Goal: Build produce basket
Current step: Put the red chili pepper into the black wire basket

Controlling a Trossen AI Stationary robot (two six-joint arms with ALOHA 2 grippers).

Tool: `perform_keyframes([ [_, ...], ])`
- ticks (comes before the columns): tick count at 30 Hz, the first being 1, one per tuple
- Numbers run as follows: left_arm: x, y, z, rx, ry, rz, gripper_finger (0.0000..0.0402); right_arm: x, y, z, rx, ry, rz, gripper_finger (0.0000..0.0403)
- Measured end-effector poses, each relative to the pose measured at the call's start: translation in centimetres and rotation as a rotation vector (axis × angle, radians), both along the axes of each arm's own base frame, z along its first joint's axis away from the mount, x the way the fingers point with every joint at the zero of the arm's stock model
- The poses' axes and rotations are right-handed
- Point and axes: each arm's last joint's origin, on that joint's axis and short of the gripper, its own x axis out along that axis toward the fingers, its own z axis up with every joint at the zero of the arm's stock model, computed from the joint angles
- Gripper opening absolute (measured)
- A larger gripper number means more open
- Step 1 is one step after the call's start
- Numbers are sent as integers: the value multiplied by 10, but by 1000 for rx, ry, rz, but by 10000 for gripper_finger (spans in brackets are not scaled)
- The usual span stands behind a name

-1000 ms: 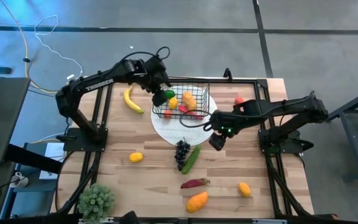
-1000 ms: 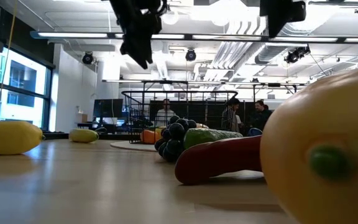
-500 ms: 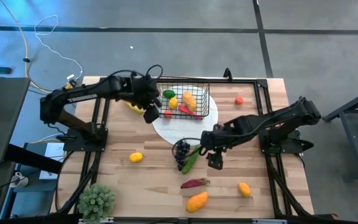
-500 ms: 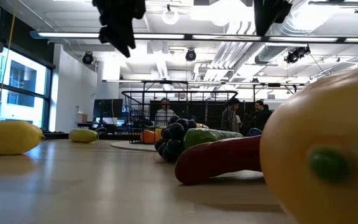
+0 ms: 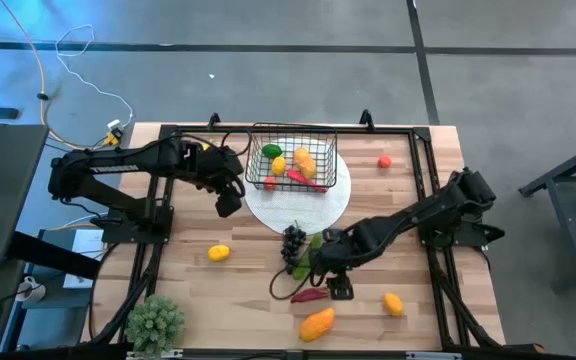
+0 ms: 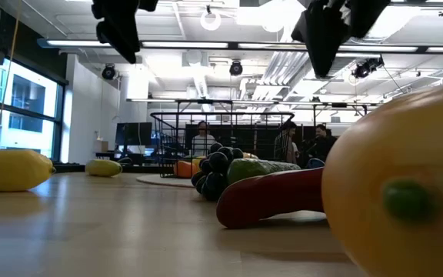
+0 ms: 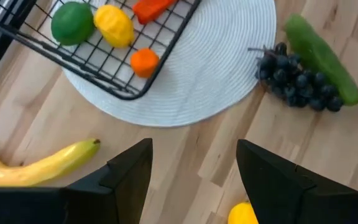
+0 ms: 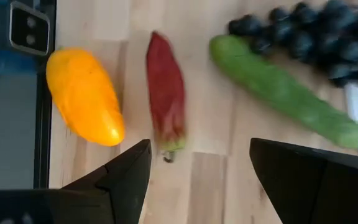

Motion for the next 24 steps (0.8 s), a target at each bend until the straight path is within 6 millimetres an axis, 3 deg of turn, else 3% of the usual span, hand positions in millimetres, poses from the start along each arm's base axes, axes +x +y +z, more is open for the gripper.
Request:
perform_keyframes([
  [12,-5,-5,-2,4,57,-16,223,18,35,-47,15,11,95,254],
  [24,-8,-5,-3,-5,91,-11,223,27,44,-90,-27,87,95,254],
])
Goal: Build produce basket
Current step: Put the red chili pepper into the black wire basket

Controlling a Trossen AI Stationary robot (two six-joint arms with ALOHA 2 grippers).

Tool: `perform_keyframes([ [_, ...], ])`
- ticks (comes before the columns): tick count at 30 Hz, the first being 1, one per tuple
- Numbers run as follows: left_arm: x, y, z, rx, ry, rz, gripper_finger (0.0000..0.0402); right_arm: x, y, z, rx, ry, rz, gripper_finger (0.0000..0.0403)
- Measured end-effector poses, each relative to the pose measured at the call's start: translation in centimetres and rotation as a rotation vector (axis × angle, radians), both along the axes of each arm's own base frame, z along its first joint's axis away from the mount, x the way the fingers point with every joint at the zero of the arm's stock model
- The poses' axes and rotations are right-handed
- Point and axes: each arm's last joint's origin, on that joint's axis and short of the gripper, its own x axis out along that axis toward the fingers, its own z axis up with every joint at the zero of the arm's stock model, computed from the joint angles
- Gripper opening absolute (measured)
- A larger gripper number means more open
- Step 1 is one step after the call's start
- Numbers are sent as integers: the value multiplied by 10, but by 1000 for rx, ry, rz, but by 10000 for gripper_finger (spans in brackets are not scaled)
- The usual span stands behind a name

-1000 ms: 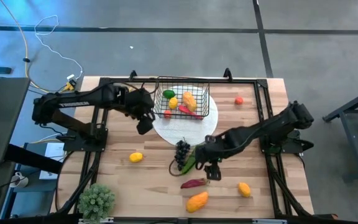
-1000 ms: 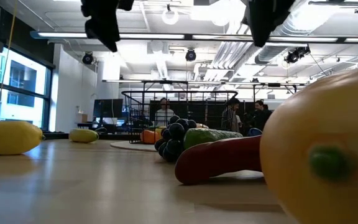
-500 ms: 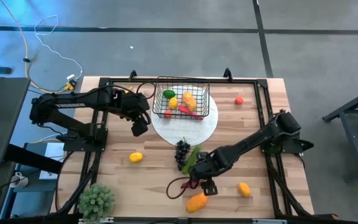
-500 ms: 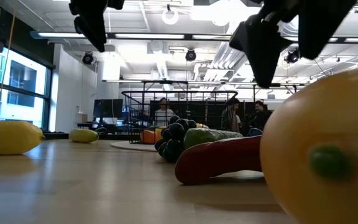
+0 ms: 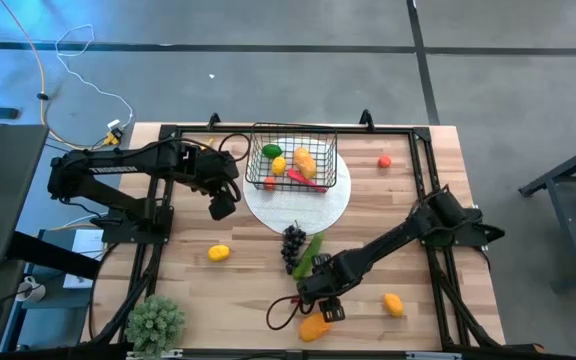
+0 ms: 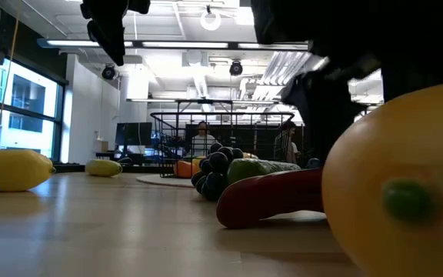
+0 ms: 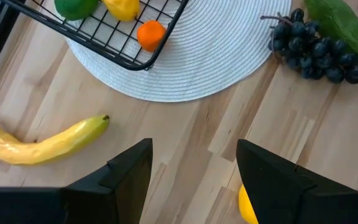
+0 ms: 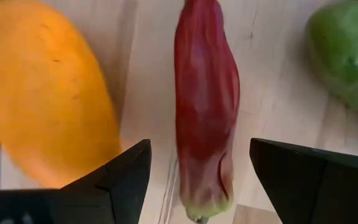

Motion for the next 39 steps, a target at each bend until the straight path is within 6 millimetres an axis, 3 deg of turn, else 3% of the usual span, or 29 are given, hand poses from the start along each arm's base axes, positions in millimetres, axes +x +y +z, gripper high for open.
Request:
perform_keyframes([
  [5,0,0,0,-1,1,0,223,1,1,-13,-11,38,-11,225],
  [14,0,0,0,-2,3,2,223,1,1,-13,9,65,-13,59],
  [16,0,0,0,-2,4,2,223,0,1,-12,14,71,-9,37],
  [28,-4,3,-1,31,49,-4,223,-7,-16,22,-2,51,-7,37],
  [39,-6,7,-2,52,67,25,223,-9,-64,73,-8,-67,-84,37],
])
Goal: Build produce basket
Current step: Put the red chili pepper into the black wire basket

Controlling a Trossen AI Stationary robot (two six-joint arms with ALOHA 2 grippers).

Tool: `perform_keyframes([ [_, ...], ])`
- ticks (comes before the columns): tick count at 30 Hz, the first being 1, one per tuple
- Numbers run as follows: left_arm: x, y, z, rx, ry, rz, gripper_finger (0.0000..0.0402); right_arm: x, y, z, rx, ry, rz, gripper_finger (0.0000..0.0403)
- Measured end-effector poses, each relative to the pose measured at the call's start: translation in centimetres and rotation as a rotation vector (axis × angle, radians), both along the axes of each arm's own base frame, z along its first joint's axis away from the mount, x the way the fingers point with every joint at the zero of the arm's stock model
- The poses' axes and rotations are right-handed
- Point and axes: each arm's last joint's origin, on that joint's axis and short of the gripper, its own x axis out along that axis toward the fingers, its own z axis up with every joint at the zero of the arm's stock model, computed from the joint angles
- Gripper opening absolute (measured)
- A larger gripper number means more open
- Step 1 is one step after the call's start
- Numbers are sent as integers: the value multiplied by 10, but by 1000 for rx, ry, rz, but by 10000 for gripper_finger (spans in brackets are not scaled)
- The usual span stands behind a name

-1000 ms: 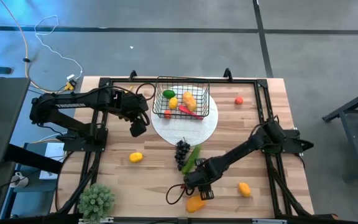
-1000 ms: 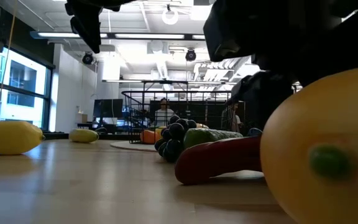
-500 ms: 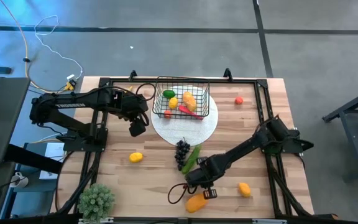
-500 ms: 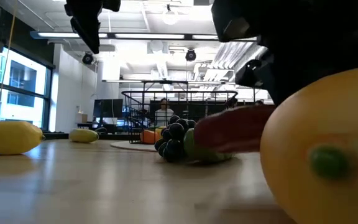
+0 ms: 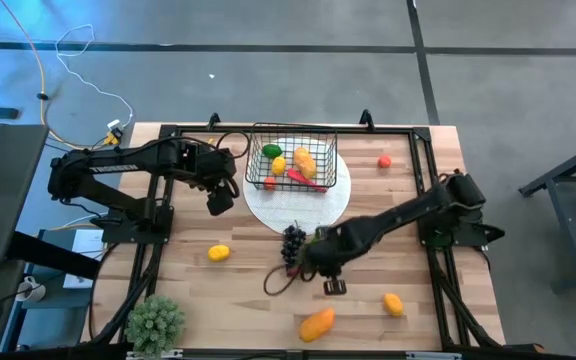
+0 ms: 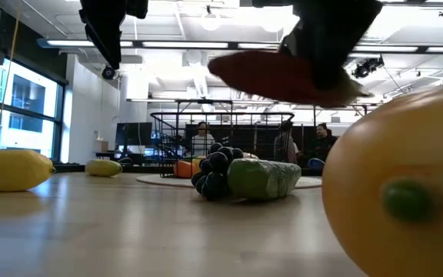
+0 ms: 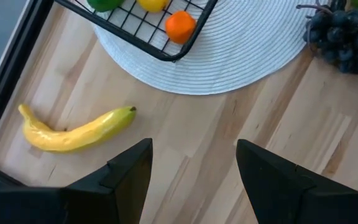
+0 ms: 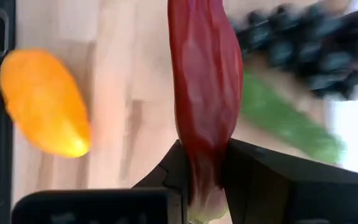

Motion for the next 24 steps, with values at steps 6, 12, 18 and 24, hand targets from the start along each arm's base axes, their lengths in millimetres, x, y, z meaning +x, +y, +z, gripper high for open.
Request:
perform_keyframes([
  [6,0,0,0,-11,-3,-4,223,0,-42,26,-35,-82,-105,38],
  [12,0,-1,0,-39,-9,-14,223,-4,-91,49,-72,-154,-248,39],
  [18,0,-1,0,-42,-10,-15,223,-9,-138,59,-108,-182,-359,40],
  [24,0,-1,0,-36,-6,-30,223,-14,-181,59,-144,-185,-444,40],
])
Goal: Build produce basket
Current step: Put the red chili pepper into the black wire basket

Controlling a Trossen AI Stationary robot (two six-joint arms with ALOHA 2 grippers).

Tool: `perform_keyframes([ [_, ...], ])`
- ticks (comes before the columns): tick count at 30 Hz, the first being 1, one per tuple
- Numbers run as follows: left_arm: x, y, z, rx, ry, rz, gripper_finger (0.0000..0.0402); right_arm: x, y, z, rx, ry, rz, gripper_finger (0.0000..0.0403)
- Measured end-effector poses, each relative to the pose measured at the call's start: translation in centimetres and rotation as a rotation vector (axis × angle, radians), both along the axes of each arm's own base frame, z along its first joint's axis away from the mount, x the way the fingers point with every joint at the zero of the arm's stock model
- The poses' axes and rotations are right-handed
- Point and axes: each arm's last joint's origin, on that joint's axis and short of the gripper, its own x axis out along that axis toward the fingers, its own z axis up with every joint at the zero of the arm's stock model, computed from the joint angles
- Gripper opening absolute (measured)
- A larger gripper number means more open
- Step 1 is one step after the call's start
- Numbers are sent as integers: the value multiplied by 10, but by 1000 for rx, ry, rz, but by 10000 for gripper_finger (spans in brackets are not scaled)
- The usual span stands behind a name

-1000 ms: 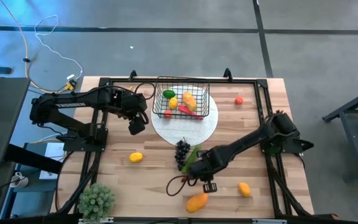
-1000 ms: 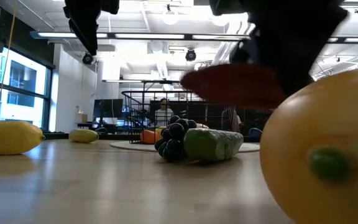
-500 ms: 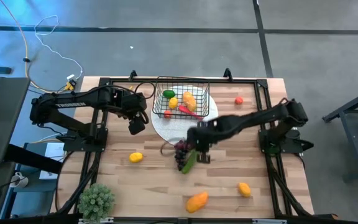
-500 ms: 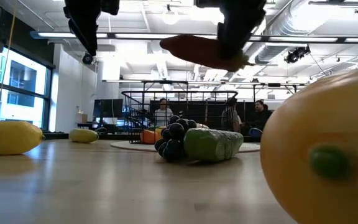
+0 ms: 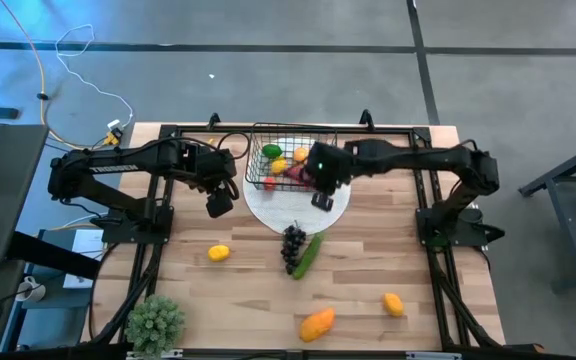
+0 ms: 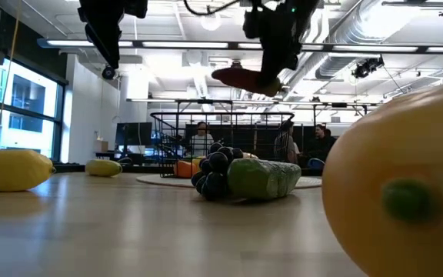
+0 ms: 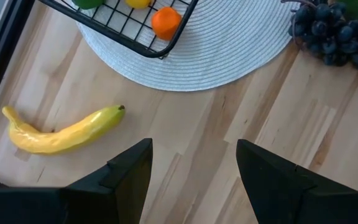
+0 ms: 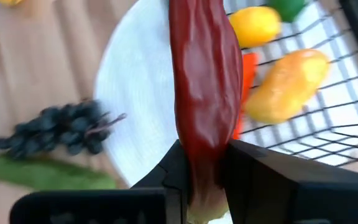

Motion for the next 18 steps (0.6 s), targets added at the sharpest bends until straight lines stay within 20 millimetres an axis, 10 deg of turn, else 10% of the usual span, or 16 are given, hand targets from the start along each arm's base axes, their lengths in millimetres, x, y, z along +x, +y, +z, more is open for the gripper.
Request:
perform_keyframes([
  [18,0,2,0,64,22,-24,223,5,-78,-32,56,6,-140,41],
])
